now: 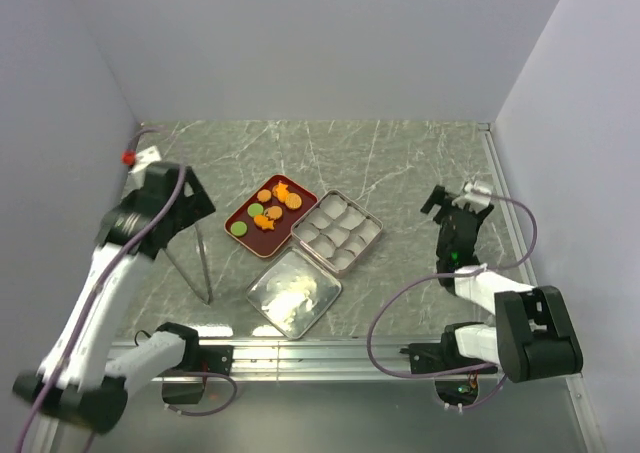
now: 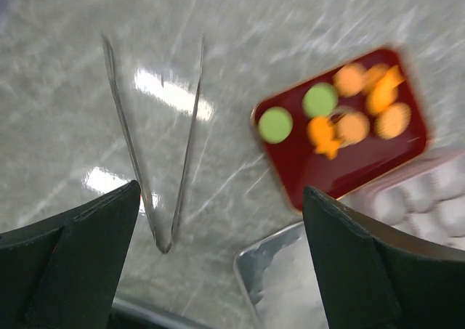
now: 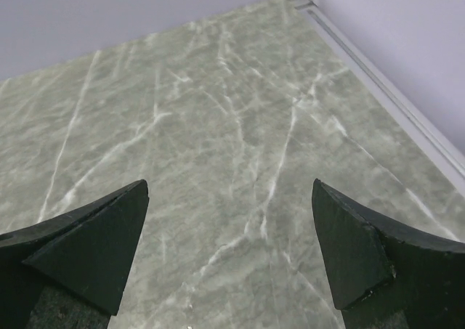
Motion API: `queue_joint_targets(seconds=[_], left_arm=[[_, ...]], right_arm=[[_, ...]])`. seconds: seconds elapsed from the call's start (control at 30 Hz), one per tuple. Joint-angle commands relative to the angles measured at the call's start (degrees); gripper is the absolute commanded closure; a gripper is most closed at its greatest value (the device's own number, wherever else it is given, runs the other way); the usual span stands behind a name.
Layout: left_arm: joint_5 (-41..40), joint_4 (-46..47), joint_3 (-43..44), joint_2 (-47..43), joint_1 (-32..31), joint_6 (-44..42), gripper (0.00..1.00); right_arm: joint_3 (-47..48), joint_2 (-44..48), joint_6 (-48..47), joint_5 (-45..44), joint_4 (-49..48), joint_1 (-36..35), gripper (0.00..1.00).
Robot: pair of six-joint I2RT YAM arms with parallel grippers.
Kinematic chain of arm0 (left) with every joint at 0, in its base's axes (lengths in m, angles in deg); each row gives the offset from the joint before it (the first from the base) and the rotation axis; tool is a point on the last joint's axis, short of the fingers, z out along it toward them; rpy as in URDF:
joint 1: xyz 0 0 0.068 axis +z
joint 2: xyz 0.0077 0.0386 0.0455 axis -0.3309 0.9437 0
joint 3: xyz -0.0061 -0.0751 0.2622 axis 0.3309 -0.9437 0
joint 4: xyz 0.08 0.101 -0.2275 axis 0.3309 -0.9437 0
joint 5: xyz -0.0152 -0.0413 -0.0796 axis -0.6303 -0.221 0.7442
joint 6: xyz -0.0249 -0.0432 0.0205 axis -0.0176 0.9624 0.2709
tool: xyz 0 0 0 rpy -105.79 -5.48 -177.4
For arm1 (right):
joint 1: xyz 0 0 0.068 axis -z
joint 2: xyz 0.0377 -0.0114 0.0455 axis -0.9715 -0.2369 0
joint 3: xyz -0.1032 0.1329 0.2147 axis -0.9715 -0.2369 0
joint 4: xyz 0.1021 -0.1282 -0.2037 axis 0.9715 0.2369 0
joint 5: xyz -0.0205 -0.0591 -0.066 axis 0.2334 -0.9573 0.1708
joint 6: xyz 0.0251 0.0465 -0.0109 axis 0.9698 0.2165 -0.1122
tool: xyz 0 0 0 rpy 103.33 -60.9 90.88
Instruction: Pack the cookies
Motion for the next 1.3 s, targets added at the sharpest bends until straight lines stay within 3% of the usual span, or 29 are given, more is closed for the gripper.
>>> queue_joint_targets(seconds=[0.0,0.2,0.3,0.37,0.43,0.67,0.93,1.07,1.27], left_arm=[[3.2,-6.5,0.1,6.6,-0.1,3.7,0.01],[6.9,-9.6,-0.5,10.1,2.3,7.3,0.01],[11.8,-8.7,-2.4,10.5,7.3,4.9,0.0],[18.1,-6.5,-5.6,8.6,14.2,2.7,0.01],[18.6,-5.3,-7.4,9.1,15.4,2.9,0.01],[18.2,-4.8,-6.8,15.5,22.0,0.3,0.0],[19.3,-5.0,-9.8,21.7,23.2,0.5,0.01],[20.0,-3.5,-10.7,23.3,22.5,-2.0,0.01],[15.8,-4.1,-11.7,28.0,17.7,1.8,0.01]], right_arm=[[13.4,4.0,1.8,-7.0,20.3,-0.7,0.0],[35.3,3.8,4.9,-1.0,40.5,-1.1,0.0],[46.6,2.7,17.3,-3.6,55.6,-0.9,0.0],[54.4,1.1,19.8,-0.4,65.9,-0.8,0.0],[57.0,1.2,21.4,7.7,69.8,-0.9,0.0],[49.6,11.4,35.0,20.8,77.3,-2.4,0.0],[52.2,14.8,33.5,25.8,91.4,-5.5,0.0],[51.7,17.3,33.1,27.2,92.6,-6.9,0.0],[53.7,16.2,30.4,25.9,91.9,-10.2,0.0]])
